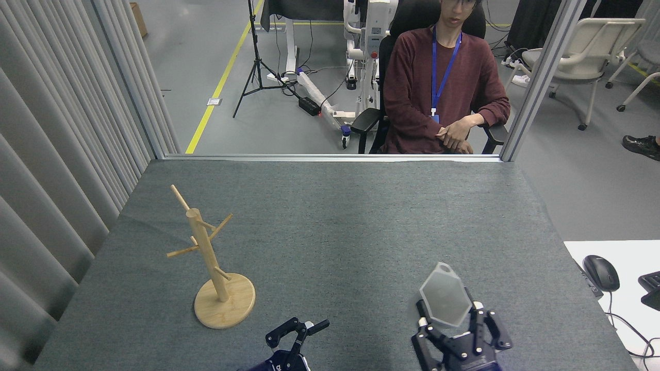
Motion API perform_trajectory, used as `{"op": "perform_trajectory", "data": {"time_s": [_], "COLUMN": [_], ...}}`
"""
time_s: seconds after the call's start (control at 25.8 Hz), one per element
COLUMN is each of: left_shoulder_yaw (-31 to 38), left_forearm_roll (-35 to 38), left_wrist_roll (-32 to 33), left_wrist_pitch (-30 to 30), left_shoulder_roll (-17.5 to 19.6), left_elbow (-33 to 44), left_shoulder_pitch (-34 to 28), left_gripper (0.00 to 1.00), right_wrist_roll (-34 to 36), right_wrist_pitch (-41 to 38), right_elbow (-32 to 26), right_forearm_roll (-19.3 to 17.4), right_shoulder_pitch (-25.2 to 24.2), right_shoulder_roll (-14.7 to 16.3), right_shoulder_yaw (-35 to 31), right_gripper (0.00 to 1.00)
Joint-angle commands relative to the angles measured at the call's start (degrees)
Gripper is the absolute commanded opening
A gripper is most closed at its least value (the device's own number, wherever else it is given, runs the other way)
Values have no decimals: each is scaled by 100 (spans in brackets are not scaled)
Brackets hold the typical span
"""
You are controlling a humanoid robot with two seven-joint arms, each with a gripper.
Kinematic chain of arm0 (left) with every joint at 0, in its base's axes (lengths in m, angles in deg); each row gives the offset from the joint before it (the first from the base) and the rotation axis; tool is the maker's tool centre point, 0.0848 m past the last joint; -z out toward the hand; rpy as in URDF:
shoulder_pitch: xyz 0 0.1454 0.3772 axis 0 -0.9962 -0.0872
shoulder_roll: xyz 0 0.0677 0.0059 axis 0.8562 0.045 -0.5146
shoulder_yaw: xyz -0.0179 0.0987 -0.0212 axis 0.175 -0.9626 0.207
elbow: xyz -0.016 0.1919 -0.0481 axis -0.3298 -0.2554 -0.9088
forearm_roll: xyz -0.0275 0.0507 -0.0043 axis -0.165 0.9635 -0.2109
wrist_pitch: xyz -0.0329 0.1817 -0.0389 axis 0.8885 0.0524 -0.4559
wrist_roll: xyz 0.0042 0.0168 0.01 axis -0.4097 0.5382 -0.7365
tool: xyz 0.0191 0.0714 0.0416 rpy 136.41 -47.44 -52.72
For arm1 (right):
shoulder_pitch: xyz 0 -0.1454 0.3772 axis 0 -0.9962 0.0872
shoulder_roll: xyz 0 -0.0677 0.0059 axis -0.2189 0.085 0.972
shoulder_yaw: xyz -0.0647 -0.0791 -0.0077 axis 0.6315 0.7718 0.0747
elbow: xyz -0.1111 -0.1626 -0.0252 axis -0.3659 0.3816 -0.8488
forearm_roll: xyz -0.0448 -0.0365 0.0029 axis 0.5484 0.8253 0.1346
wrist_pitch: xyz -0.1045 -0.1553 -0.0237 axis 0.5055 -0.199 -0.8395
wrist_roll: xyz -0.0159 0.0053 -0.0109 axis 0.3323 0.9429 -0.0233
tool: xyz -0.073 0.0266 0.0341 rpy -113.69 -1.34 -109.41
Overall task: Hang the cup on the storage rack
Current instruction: 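Lift the white cup with the right gripper and carry it toward the center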
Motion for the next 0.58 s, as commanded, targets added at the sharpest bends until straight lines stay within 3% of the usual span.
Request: {"op": "perform_trajectory", "data": {"time_s": [0.0,0.31,0.54], "left_shoulder_yaw": [-60,-34,-16], "left_forearm_roll": [28,19,10], "left_wrist_roll": [29,29,29], "left_wrist_pitch": [-18,-18,-18], "left_shoulder_roll": [-12,6,6], "left_elbow": [-63,-36,-45], "left_shoulder_pitch": [16,-28,-28], "left_gripper": [100,100,100], "right_wrist_roll": [9,9,18], "right_wrist_pitch": [261,411,419], "right_elbow": [-95,-87,-43], "right_forearm_roll": [293,390,522], "right_shoulder_pitch": [-122,-298,-342], "right_shoulder_roll": [-122,-26,1], "right_shoulder_yaw": [708,1534,1701], "right_gripper": [76,76,76]}}
